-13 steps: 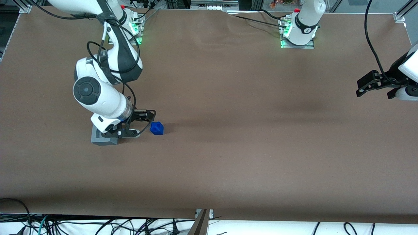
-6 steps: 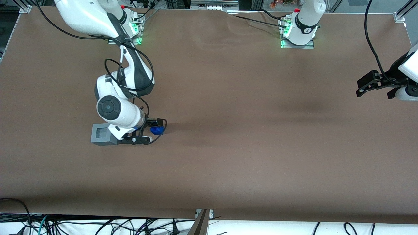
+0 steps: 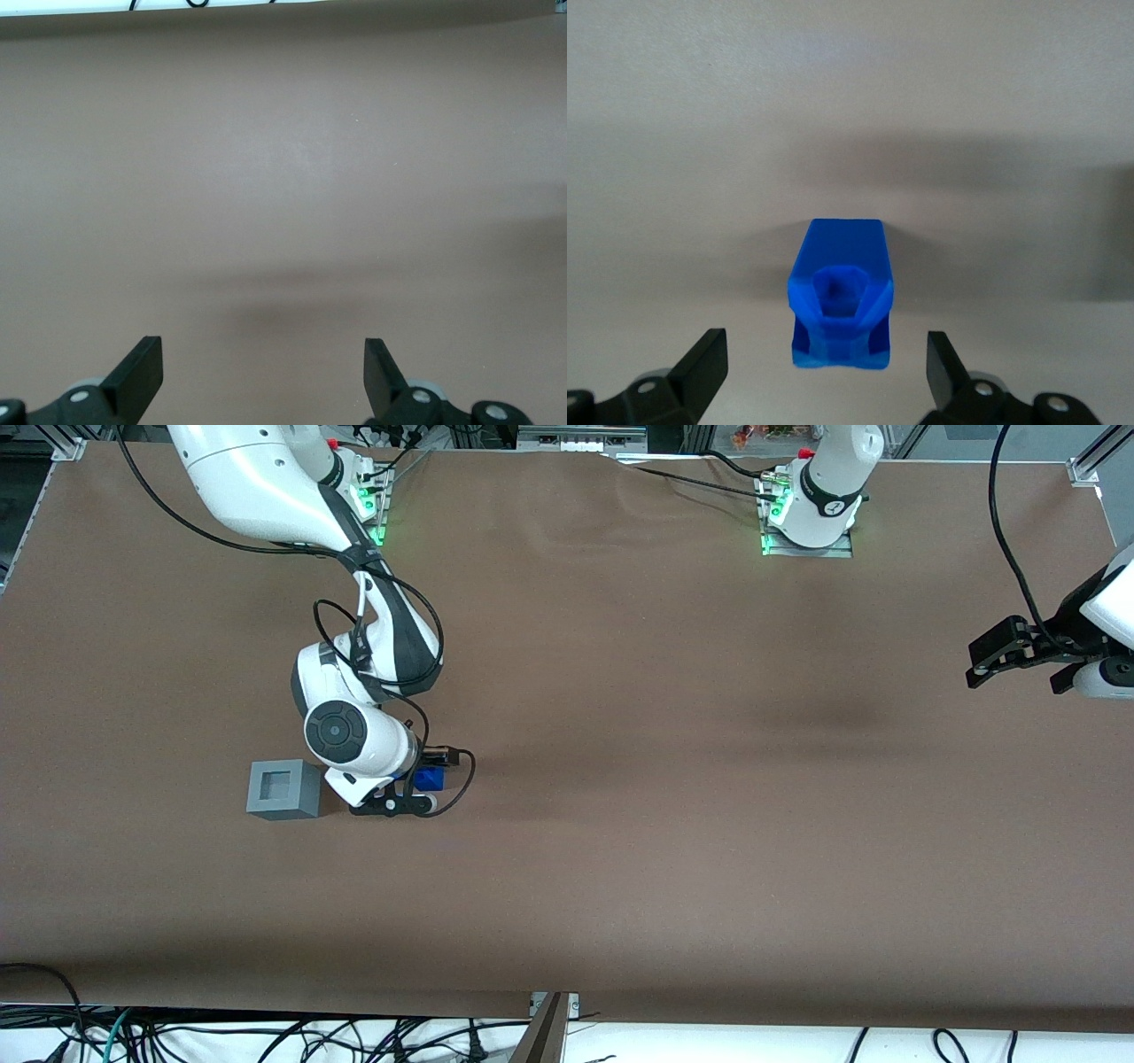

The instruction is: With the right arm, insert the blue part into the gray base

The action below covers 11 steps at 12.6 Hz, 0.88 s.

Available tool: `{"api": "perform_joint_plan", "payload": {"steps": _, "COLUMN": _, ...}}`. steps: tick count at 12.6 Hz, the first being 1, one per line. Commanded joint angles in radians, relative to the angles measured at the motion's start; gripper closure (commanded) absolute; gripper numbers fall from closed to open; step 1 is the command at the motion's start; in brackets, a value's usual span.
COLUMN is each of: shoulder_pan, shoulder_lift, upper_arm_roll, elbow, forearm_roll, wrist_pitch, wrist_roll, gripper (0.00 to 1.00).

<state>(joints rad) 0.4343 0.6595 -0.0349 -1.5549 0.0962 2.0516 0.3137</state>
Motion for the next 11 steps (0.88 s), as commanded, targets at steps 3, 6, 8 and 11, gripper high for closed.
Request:
{"api": "perform_joint_plan", "payload": {"steps": 3, "shoulder_pan": 0.006, "shoulder_lift": 0.009, "upper_arm_roll": -0.005, "elbow": -0.019, "forearm_roll": 0.002, "wrist_pitch": 0.027, "wrist_roll": -0.002, "gripper": 0.0}}
{"api": "perform_joint_plan", "payload": {"steps": 6, "shoulder_pan": 0.004, "shoulder_lift": 0.009, "upper_arm_roll": -0.007, "elbow": -0.027, "forearm_roll": 0.002, "wrist_pitch": 0.035, "wrist_roll": -0.002, "gripper": 0.06}}
{"api": "perform_joint_plan", "payload": {"steps": 8, "shoulder_pan": 0.003, "shoulder_lift": 0.009, "upper_arm_roll": -0.007, "elbow": -0.025, "forearm_roll": 0.0, "wrist_pitch": 0.035, "wrist_roll": -0.002, "gripper": 0.1}}
{"api": "perform_joint_plan", "payload": {"steps": 11, "shoulder_pan": 0.003, "shoulder_lift": 0.009, "upper_arm_roll": -0.007, "elbow": -0.025, "forearm_roll": 0.0, "wrist_pitch": 0.035, "wrist_roll": -0.004, "gripper": 0.29}}
